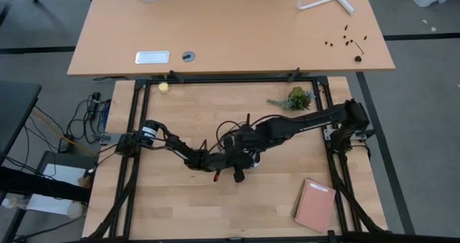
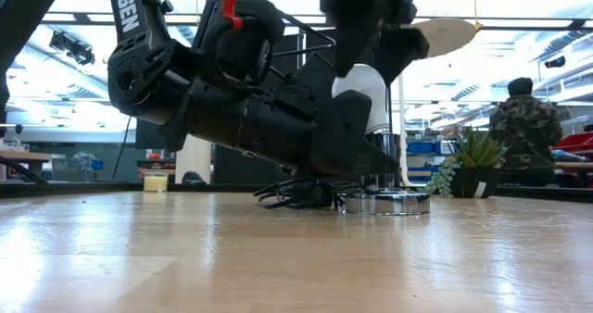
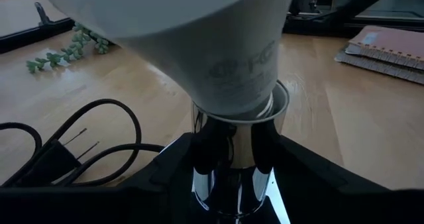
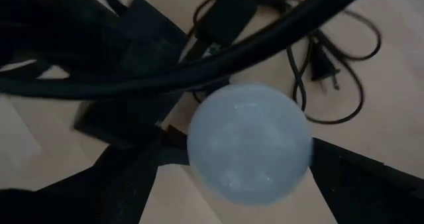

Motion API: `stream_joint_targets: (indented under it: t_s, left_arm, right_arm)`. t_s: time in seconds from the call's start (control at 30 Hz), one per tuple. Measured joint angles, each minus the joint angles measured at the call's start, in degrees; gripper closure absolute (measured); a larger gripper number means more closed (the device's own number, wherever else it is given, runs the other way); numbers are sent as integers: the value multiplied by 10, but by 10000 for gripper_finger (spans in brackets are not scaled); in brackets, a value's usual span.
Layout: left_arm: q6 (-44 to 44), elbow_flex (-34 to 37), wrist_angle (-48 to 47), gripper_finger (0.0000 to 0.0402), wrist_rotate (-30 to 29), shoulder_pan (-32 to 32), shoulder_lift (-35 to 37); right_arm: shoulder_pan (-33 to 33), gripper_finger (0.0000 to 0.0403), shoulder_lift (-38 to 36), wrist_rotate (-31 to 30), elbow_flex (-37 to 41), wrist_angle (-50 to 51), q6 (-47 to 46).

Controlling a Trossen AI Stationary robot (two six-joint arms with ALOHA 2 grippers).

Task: Screw lightbulb
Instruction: Insert the white lightbulb into the metallic lamp

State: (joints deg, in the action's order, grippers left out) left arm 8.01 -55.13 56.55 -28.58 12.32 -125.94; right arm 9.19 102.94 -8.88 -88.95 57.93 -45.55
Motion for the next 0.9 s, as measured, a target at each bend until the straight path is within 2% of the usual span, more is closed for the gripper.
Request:
stream_joint_targets:
  t_s: [0.3,0.43,0.57,0.7,0.9]
  left_arm:
    - [-1,0,-8,218,0,0,1]
    - [-13,0,-8,218,0,0,1]
    - [-20,1,-2,212,0,0,1]
    - [-35,3,13,179,1,4,-2]
    - [-32,3,14,135,-5,14,-3]
  right_arm:
    - [23,18,-11,-41,0,24,62]
    - [53,18,-38,-121,0,52,110]
    - [77,18,-72,-134,18,30,172]
    - [95,18,-123,-136,82,-31,227]
    - [113,18,-211,-147,237,-184,269]
